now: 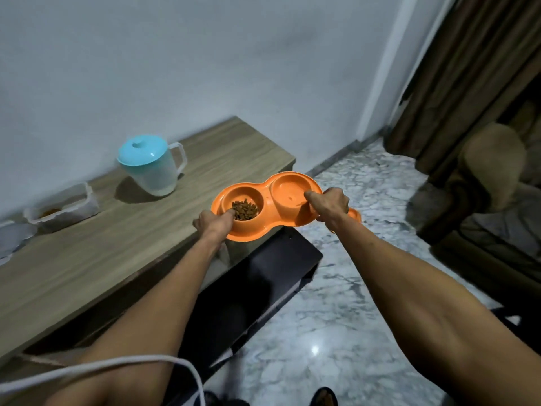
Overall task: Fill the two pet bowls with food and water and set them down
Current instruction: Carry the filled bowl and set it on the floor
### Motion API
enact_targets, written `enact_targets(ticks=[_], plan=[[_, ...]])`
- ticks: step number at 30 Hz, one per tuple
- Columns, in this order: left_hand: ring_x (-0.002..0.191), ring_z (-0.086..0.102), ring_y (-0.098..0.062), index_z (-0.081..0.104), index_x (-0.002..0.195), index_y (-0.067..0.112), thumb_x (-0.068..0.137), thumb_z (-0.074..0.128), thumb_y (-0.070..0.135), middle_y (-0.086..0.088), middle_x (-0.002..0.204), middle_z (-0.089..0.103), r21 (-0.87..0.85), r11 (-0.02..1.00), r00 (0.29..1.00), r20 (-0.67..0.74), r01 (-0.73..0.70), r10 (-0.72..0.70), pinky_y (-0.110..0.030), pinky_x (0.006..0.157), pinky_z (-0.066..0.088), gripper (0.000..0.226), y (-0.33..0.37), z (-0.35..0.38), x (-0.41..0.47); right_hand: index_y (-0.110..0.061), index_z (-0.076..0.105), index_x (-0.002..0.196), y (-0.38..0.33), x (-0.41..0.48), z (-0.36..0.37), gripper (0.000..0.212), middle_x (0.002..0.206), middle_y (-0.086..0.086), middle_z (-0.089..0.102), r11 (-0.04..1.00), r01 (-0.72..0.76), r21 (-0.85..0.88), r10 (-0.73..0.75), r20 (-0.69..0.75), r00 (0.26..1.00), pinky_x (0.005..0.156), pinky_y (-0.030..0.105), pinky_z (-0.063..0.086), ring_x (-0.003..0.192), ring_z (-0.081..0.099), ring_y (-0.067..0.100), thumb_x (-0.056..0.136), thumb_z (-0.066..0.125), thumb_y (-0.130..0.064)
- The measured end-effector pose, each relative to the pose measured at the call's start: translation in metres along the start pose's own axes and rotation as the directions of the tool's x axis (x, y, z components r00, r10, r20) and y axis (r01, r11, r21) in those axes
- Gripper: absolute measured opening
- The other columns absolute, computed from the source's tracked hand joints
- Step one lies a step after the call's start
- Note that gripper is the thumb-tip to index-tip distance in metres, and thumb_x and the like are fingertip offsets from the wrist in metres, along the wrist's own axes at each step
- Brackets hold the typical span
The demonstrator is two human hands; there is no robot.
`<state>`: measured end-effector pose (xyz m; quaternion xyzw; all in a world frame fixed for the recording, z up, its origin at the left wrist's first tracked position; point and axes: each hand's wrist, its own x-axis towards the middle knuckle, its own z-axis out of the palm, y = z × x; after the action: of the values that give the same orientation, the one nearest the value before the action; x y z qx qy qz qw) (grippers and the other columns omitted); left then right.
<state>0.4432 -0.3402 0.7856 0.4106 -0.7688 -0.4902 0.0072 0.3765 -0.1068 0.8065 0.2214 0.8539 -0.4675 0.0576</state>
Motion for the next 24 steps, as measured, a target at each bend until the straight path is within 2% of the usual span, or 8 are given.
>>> enact_targets(ticks=[3, 7, 10, 14, 16, 21, 24], plan=[[0.108, 0.062, -0.036, 0.065, 0.115, -0.001, 0.082, 0.069, 0.041, -0.019, 0.121, 0.062, -0.016, 1.000, 0.999, 0.035, -0.019, 0.020, -0.032, 0.076, 0.051, 0.053, 0.025, 0.053, -0.021, -0.006, 0.064, 0.082, 0.016, 0.030, -0.051, 0.045, 0.092, 0.015, 0.065, 1.000, 0.010, 0.017, -0.009, -0.041, 0.999, 0.074, 0.049, 0.060, 0.085, 0.066, 0.036, 0.062, 0.071, -0.046], [0.117, 0.058, -0.034, 0.065, 0.115, 0.003, 0.079, 0.069, 0.045, -0.019, 0.126, 0.060, -0.025, 0.998, 0.996, 0.068, -0.049, 0.050, -0.041, 0.097, 0.051, 0.056, 0.054, 0.118, -0.042, -0.007, 0.065, 0.080, 0.034, 0.073, -0.108, 0.047, 0.092, 0.015, 0.066, 1.000, 0.004, 0.012, -0.003, -0.100, 0.995, 0.074, 0.050, 0.060, 0.085, 0.065, 0.036, 0.059, 0.069, -0.049], [0.118, 0.057, -0.035, 0.063, 0.116, 0.001, 0.079, 0.068, 0.045, -0.020, 0.125, 0.059, -0.014, 0.999, 0.995, 0.086, -0.052, 0.053, -0.044, 0.096, 0.052, 0.057, 0.076, 0.158, -0.050, -0.008, 0.066, 0.081, 0.046, 0.107, -0.139, 0.054, 0.095, 0.016, 0.067, 1.000, -0.014, 0.012, 0.016, -0.118, 0.993, 0.073, 0.050, 0.060, 0.086, 0.066, 0.038, 0.052, 0.068, -0.053], [0.116, 0.058, -0.034, 0.063, 0.112, 0.001, 0.077, 0.070, 0.042, -0.018, 0.122, 0.061, -0.027, 0.997, 0.988, 0.134, -0.069, 0.072, -0.045, 0.094, 0.054, 0.054, 0.106, 0.212, -0.041, -0.009, 0.064, 0.078, 0.056, 0.151, -0.170, 0.050, 0.094, 0.015, 0.066, 0.999, -0.031, 0.018, 0.034, -0.145, 0.989, 0.073, 0.050, 0.060, 0.086, 0.065, 0.037, 0.054, 0.069, -0.053], [0.111, 0.061, -0.034, 0.063, 0.108, 0.000, 0.073, 0.070, 0.043, -0.019, 0.120, 0.061, -0.048, 0.997, 0.986, 0.152, -0.068, 0.074, -0.045, 0.091, 0.056, 0.056, 0.120, 0.239, -0.032, -0.010, 0.063, 0.075, 0.059, 0.178, -0.180, 0.047, 0.092, 0.014, 0.066, 0.999, -0.040, 0.034, 0.045, -0.159, 0.986, 0.072, 0.049, 0.060, 0.084, 0.065, 0.036, 0.054, 0.069, -0.053], [0.097, 0.066, -0.037, 0.063, 0.104, -0.002, 0.067, 0.069, 0.045, -0.023, 0.116, 0.061, -0.056, 0.996, 0.981, 0.180, -0.064, 0.073, -0.037, 0.075, 0.058, 0.060, 0.161, 0.305, -0.003, -0.012, 0.059, 0.072, 0.054, 0.250, -0.196, 0.044, 0.093, 0.013, 0.067, 0.998, -0.048, 0.030, 0.053, -0.185, 0.981, 0.072, 0.049, 0.061, 0.084, 0.065, 0.035, 0.059, 0.069, -0.053], [0.093, 0.067, -0.041, 0.063, 0.099, -0.001, 0.061, 0.066, 0.049, -0.026, 0.113, 0.062, -0.048, 0.998, 0.980, 0.191, -0.051, 0.059, -0.036, 0.063, 0.054, 0.063, 0.185, 0.341, 0.022, -0.013, 0.054, 0.069, 0.042, 0.295, -0.200, 0.040, 0.093, 0.013, 0.064, 0.999, -0.041, 0.020, 0.044, -0.190, 0.981, 0.075, 0.049, 0.060, 0.085, 0.065, 0.036, 0.066, 0.072, -0.049]])
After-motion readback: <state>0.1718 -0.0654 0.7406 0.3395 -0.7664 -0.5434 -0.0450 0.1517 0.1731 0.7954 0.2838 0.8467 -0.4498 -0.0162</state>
